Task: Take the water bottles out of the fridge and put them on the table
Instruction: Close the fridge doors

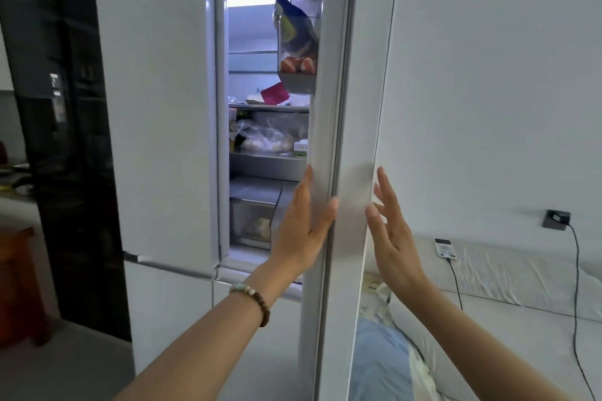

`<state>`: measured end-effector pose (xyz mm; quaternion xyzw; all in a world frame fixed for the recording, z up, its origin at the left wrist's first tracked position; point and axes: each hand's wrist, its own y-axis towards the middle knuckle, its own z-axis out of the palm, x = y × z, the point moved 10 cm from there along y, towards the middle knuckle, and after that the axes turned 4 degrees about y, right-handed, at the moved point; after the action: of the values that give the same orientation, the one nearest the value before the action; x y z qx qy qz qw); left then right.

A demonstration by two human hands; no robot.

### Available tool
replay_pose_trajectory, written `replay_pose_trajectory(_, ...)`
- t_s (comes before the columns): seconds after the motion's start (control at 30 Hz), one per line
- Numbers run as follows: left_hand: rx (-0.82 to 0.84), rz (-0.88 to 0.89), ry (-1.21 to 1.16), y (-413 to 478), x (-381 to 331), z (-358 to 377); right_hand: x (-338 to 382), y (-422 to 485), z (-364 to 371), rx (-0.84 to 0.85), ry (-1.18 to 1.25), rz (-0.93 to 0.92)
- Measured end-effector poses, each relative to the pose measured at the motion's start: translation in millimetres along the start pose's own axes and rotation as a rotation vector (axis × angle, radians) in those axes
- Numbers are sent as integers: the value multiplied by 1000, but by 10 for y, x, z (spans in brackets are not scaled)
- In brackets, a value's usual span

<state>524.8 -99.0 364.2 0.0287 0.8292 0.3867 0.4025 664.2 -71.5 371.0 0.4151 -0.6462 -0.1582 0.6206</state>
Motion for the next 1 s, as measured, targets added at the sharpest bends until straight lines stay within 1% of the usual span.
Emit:
replay_pose_trajectory(0.13,-123,-45,-80,75,303,-449,-15,129,535,83,23,-26)
replay_pose_trajectory(0.27,-203,9,-56,176,555,-1001,-93,366,1226,156,-31,-102)
replay_pose_trajectory(0.37,-243,-4,-125,326,796,-1390,-301,605,1687,147,-88,-109)
replay_pose_trajectory(0.5,-338,-15,-118,620,1262,-1847,-519,952,2227,102,-271,-219)
replay_pose_trajectory(0.6,-336,-60,-65,863,1646,-2070,-694,1206,2552,69,-398,-267)
replay_pose_trajectory(0.73,-314,-121,-61,1202,2189,-2250,-904,1503,2920,54,-512,-315)
replay_pose_trajectory(0.93,-311,-116,-65,1678,2839,-2327,-1261,1924,3289,54,-702,-413)
replay_pose_trajectory(1.0,-312,-57,-2,1833,2965,-2302,-1402,2073,3372,37,-752,-467)
